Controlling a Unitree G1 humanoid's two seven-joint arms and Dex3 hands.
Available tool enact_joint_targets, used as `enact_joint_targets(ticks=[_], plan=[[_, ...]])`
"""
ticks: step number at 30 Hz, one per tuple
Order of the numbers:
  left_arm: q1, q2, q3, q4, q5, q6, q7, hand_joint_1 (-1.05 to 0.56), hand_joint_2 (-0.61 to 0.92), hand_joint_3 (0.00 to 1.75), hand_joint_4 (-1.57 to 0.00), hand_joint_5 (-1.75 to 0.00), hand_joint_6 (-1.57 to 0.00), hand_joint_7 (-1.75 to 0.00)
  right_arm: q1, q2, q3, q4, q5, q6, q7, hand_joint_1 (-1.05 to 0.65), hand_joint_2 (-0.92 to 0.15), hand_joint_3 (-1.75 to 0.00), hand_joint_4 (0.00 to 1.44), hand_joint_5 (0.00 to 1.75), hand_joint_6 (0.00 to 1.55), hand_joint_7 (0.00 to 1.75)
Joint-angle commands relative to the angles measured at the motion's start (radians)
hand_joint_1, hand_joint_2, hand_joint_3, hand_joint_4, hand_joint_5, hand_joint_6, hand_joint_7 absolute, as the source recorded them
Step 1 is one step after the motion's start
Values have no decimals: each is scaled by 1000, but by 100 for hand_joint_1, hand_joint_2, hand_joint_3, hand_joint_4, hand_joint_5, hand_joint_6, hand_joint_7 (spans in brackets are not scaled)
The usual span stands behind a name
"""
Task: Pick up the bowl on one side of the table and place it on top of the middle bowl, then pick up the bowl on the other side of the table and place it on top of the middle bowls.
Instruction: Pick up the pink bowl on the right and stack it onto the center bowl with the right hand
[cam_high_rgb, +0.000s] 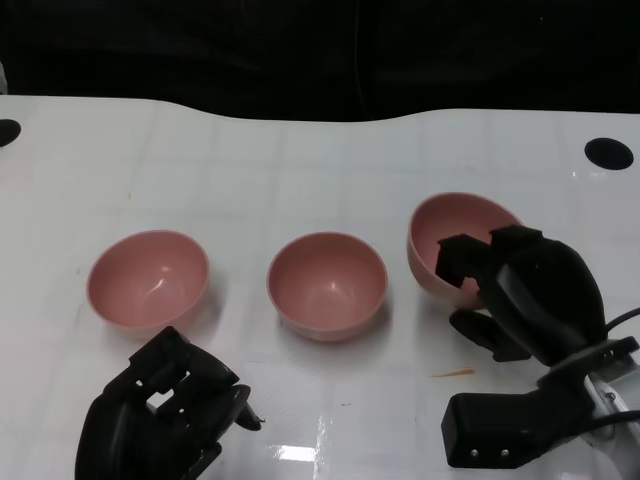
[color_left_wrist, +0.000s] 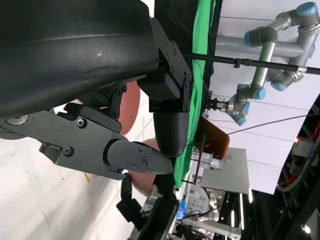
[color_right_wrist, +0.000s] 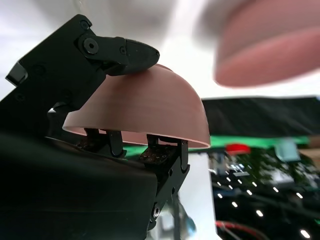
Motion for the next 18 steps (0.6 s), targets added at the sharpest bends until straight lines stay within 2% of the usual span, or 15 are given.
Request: enact_joint_targets(ticks=[1, 4, 9, 10, 13, 18], plan=[[0, 7, 4, 5, 5, -9, -5, -38, 92, 16, -72, -166, -69, -137, -15, -20, -15, -89, 61, -66, 50, -18, -48, -106, 95, 175, 71, 175], [0, 8, 3, 4, 6, -9, -6, -36, 91, 18, -71, -168, -68, -139, -33, -9, -13, -146, 99, -113, 100, -19, -40, -112, 95, 175, 72, 175], [2, 7, 3, 4, 8, -10, -5, -36, 90, 19, -71, -169, -68, -140, -43, 16, -12, -181, 123, -125, 152, -18, -36, -117, 96, 175, 73, 175], [3, 6, 2, 2, 7, -8, -5, -35, 90, 20, -71, -169, -68, -139, -49, 26, -9, -185, 133, -131, 163, -18, -35, -126, 96, 175, 73, 175], [2, 6, 3, 8, 19, -21, -4, -35, 90, 22, -71, -169, -69, -139, -77, 46, 1, -162, 137, -164, 165, -17, -30, -137, 97, 175, 75, 175], [-1, 6, 5, 15, 16, -26, -9, -34, 89, 25, -73, -168, -70, -139, -116, 83, 20, -129, 113, -179, 159, -16, -26, -138, 97, 175, 76, 175]])
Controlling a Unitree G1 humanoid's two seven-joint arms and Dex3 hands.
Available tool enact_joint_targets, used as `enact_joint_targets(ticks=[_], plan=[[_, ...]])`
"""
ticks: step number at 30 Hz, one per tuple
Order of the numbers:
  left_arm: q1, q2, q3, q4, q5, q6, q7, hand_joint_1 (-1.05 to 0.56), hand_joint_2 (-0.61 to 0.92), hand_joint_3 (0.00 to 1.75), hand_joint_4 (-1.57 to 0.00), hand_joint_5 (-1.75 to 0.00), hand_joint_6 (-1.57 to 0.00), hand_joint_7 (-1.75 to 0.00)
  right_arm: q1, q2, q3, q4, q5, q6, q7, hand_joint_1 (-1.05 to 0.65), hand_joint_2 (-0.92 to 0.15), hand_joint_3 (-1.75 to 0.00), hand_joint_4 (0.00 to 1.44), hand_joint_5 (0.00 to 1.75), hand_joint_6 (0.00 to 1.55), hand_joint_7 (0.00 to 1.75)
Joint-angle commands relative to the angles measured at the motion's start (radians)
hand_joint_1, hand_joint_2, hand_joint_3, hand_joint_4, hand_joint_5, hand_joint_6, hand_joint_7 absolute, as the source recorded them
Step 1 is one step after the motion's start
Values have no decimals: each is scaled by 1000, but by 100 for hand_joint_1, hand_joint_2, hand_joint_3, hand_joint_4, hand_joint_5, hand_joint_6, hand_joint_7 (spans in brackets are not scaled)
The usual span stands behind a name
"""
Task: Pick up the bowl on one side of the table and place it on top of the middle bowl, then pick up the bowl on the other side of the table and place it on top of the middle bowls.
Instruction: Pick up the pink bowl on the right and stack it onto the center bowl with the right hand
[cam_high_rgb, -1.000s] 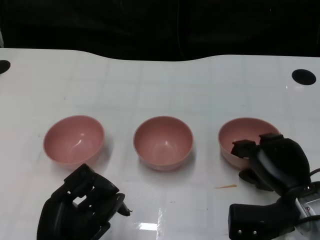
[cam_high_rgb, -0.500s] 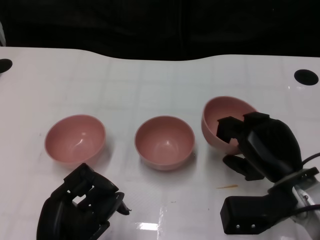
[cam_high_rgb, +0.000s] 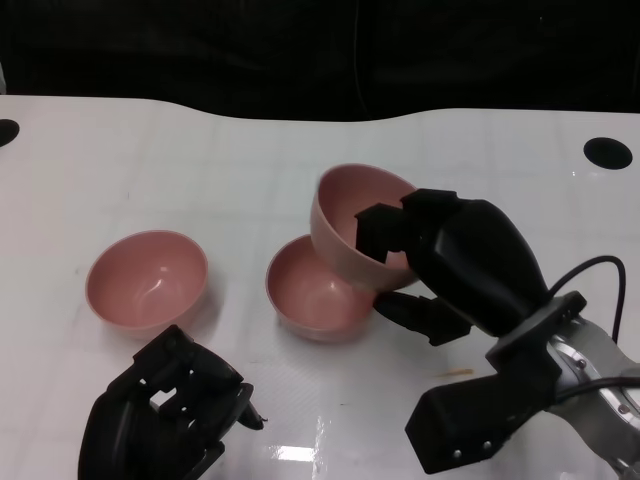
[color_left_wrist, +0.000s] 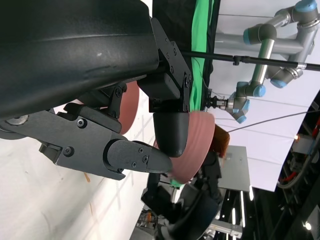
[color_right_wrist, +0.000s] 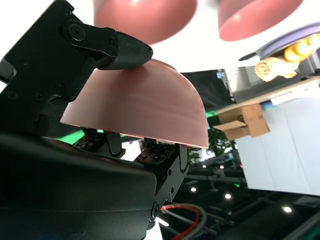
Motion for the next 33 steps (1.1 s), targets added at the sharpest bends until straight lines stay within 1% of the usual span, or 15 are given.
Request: enact_joint_targets(ticks=[1, 7, 9, 10, 11, 12, 13, 16, 22, 23, 24, 25, 27, 29, 33], plan=[[1, 9, 7, 12, 3, -20, -10, -34, 89, 25, -73, -167, -70, -139, -37, 17, 10, 23, -7, -9, 4, -16, -26, -138, 97, 175, 76, 175], [-4, 5, 6, 20, 4, -28, -9, -34, 87, 28, -73, -165, -70, -139, -98, 30, 50, 105, -26, -50, 14, -19, -31, -133, 97, 175, 73, 175], [-2, 4, 3, 20, 10, -32, -8, -35, 87, 29, -74, -164, -70, -138, -128, 29, 75, 144, -70, -62, -14, -20, -30, -130, 97, 175, 70, 173], [-2, 3, 2, 20, 12, -34, -7, -35, 86, 29, -73, -164, -70, -138, -143, 29, 86, 166, -85, -68, -19, -21, -32, -127, 97, 175, 78, 146], [-1, 3, 2, 21, 14, -35, -6, -36, 84, 33, -73, -164, -69, -139, -153, 29, 93, 183, -93, -73, -22, -24, -39, -116, 96, 175, 94, 98], [-1, 3, 2, 21, 14, -36, -6, -36, 82, 36, -73, -165, -69, -139, -159, 29, 96, 193, -96, -77, -23, -25, -42, -112, 96, 175, 103, 75], [-1, 3, 1, 21, 15, -36, -6, -36, 81, 39, -73, -165, -69, -139, -162, 30, 97, 199, -98, -80, -25, -25, -43, -110, 96, 175, 107, 64], [-1, 3, 1, 21, 15, -37, -6, -36, 79, 43, -73, -165, -69, -139, -166, 31, 96, 209, -101, -86, -31, -25, -45, -108, 96, 175, 112, 51], [-1, 3, 1, 22, 15, -38, -6, -36, 76, 47, -73, -165, -69, -139, -169, 31, 97, 214, -102, -89, -36, -25, -45, -108, 96, 175, 114, 48], [3, 0, -4, 17, 15, -38, -6, -36, 76, 48, -73, -165, -69, -139, -190, 24, 135, 254, -158, -82, -60, -25, -45, -108, 96, 175, 114, 48], [7, -4, -10, 11, 18, -37, -4, -36, 76, 49, -72, -167, -68, -139, -210, 10, 169, 283, -188, -80, -11, -26, -53, -85, 88, 161, 101, 73], [11, -8, -15, 6, 21, -35, 1, -35, 76, 50, -71, -167, -68, -139, -226, -3, 196, 300, -212, -71, 48, -31, -60, -70, 85, 118, 91, 59], [13, -12, -21, 0, 26, -32, 7, -34, 76, 51, -71, -168, -68, -139, -242, -18, 223, 300, -227, -52, 147, -41, -82, -36, 81, 43, 85, 18], [13, -11, -23, -1, 26, -29, 10, -34, 76, 51, -71, -168, -68, -139, -246, -25, 235, 284, -238, -28, 205, -52, -90, -26, 70, 15, 74, 4], [13, -11, -23, -2, 27, -28, 10, -35, 76, 51, -71, -167, -68, -138, -242, -28, 238, 266, -238, -12, 235, -57, -92, -23, 66, 7, 70, 0]])
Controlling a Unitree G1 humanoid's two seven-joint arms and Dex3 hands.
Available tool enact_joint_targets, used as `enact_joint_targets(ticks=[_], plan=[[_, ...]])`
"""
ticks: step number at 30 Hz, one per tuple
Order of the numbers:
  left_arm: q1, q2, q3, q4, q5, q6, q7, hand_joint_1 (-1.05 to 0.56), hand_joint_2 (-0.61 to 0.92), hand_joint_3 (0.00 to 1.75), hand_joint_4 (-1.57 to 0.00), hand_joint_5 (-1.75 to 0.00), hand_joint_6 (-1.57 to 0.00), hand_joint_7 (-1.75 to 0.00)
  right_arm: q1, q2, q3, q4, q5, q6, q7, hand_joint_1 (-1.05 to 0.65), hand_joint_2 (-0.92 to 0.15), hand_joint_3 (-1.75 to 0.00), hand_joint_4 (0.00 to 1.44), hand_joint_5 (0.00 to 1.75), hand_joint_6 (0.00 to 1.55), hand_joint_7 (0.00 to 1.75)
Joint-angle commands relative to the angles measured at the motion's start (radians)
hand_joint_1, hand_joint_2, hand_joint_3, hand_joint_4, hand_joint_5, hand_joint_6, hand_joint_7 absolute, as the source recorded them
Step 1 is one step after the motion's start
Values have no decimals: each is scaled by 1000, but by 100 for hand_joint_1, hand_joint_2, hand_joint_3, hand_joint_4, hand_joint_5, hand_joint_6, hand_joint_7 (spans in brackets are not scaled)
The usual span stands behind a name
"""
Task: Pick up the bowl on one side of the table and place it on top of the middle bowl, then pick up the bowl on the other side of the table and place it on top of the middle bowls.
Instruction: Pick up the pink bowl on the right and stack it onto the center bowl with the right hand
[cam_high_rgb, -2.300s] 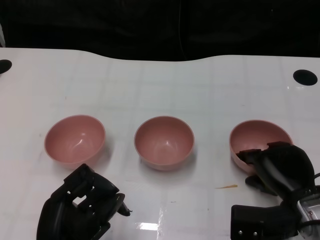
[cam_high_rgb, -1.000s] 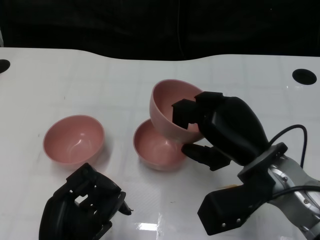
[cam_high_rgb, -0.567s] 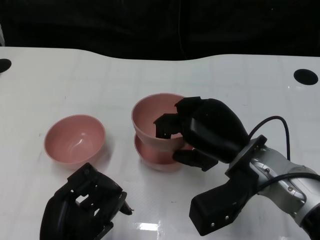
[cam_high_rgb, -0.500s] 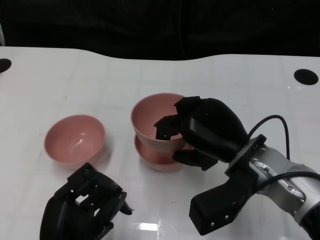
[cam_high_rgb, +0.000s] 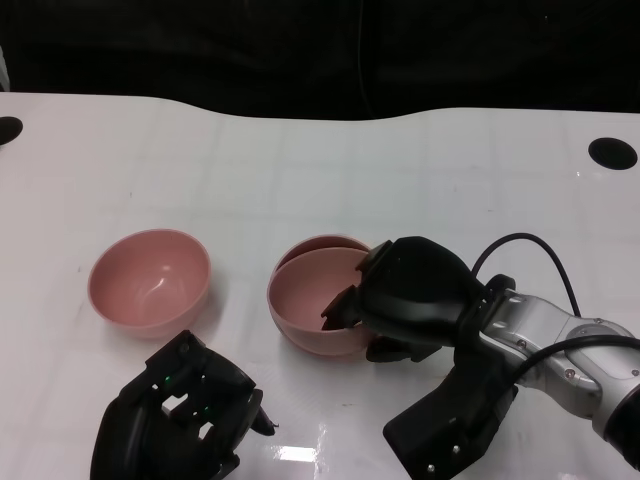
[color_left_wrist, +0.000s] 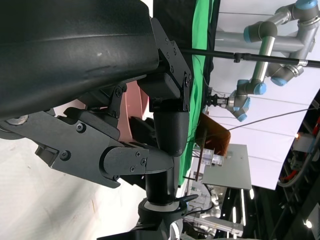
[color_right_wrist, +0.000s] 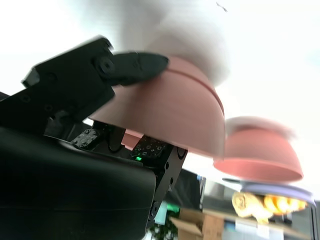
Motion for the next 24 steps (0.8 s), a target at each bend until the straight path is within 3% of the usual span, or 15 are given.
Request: enact_joint_targets(ticks=[1, 10, 13, 15, 24], plan=[[2, 4, 2, -8, 7, -2, 9, -35, 76, 51, -71, -167, -68, -137, -19, -17, 2, -20, 1, 8, 17, -57, -92, -23, 66, 6, 70, 0], [1, 4, 3, -6, 4, -4, 7, -35, 76, 51, -71, -167, -68, -137, -10, -18, 0, -27, 8, 22, 33, -57, -92, -23, 66, 5, 69, 0], [-2, 8, 6, 1, 0, -13, -2, -35, 80, 44, -72, -167, -69, -137, 27, -26, -40, -63, 87, 16, 80, -83, -92, -31, 37, 1, 32, 0], [-4, 8, 8, 3, -2, -12, -3, -34, 80, 43, -71, -167, -68, -138, 37, -31, -51, -80, 110, 13, 86, -88, -92, -33, 32, 0, 26, 0], [-4, 8, 9, 3, -2, -12, -3, -34, 79, 45, -71, -167, -68, -138, 43, -35, -52, -95, 120, 18, 96, -90, -92, -35, 30, 0, 23, 0]])
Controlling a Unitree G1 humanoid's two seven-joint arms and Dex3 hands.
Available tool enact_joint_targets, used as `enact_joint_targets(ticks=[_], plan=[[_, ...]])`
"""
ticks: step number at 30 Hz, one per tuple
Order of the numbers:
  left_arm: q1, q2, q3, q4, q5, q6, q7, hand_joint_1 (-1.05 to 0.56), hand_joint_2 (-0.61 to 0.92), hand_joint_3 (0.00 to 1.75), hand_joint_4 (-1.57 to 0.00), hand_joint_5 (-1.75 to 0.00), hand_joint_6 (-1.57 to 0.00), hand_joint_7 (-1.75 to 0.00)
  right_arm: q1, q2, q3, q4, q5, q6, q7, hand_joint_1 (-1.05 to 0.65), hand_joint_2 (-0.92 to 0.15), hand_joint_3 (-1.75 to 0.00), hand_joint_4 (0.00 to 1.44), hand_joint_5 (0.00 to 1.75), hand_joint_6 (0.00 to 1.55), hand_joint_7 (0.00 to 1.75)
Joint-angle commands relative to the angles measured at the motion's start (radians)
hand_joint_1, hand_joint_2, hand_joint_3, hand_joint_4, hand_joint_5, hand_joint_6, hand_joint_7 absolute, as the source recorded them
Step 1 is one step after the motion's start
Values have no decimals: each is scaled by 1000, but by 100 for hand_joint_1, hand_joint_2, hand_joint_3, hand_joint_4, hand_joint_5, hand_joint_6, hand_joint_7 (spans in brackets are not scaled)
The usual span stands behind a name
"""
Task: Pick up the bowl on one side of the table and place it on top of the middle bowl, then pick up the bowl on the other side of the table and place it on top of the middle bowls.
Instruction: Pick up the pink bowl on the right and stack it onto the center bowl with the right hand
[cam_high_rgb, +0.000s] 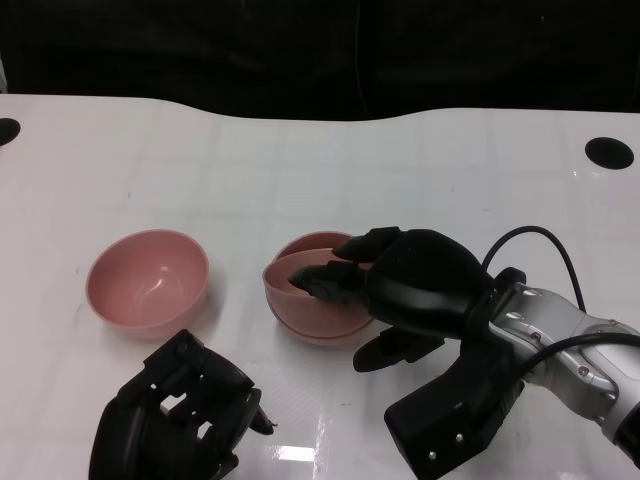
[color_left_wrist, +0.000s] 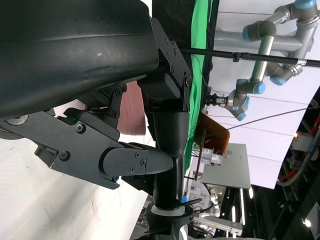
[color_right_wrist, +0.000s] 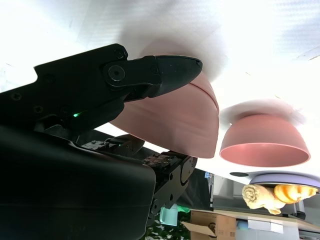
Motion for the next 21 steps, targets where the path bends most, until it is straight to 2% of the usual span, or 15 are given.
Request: enact_joint_targets(ticks=[1, 3, 6, 8, 21], plan=[[-3, 7, 6, 3, 0, -11, -2, -34, 79, 45, -71, -167, -68, -138, 9, -16, -10, -8, 14, 2, 11, -90, -92, -35, 30, 0, 23, 0], [-3, 7, 6, 3, 0, -11, -2, -34, 78, 46, -71, -167, -68, -138, 9, -16, -10, -8, 14, 2, 11, -90, -92, -35, 30, 0, 23, 0], [-7, 11, 10, 5, -1, -5, 0, -35, 78, 46, -71, -168, -68, -139, 95, -22, -102, -157, 69, 76, 4, -90, -92, -32, 18, 0, 13, 0], [-8, 12, 11, 5, -1, -2, 1, -34, 77, 49, -71, -168, -67, -140, 126, -17, -124, -199, 75, 101, -4, -88, -92, -33, 14, 0, 10, 0], [-9, 10, 13, 5, 0, -1, 1, -34, 73, 56, -71, -168, -67, -140, 145, -13, -132, -229, 70, 124, 1, -86, -92, -33, 14, 0, 9, 0]])
